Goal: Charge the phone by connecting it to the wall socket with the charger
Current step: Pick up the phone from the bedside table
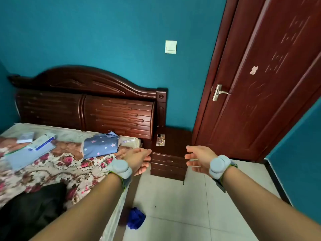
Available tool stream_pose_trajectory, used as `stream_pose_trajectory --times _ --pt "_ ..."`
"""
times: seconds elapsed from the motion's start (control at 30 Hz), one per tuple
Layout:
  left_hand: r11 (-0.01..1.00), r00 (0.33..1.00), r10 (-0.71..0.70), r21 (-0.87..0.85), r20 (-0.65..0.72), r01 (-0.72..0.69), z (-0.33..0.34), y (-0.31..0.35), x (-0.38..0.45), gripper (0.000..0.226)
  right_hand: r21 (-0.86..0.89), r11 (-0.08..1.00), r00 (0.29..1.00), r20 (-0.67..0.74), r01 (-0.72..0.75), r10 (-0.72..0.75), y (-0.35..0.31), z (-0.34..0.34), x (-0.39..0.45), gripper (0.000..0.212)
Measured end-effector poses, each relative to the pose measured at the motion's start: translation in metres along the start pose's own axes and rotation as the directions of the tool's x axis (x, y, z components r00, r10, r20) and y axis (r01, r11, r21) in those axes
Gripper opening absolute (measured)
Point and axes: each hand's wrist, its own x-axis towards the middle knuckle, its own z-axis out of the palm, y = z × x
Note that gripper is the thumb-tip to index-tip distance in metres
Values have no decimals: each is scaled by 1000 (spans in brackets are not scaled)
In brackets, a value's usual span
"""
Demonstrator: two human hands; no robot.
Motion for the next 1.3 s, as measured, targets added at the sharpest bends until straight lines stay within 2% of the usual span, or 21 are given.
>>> stream_pose_trajectory --times 0.27,0.4,0.6,0.83,1.1,1.3 --pt "997 997 -75 30 -24 76 23 4 88 12 -12 998 998 17 -67 67 -11 -3 87 30" --pt "991 986 -127 36 -108 131 35 0 136 13 -28 996 996 7 -90 91 -17 -23 151 29" --pt "973 947 -227 -101 -226 209 80 -1 214 12 -92 986 986 77 -141 148 -37 -51 269 27" --pt "946 931 -288 -220 -226 239 112 19 287 11 -161 973 969 156 -165 190 -71 -57 362 21" --pt "909 906 -349 -322 -241 264 99 24 379 12 -231 952 954 177 -198 242 -98 -34 462 24" --pt "894 853 -440 -227 -279 387 69 9 448 16 -246 936 942 159 -252 295 -104 -26 547 25"
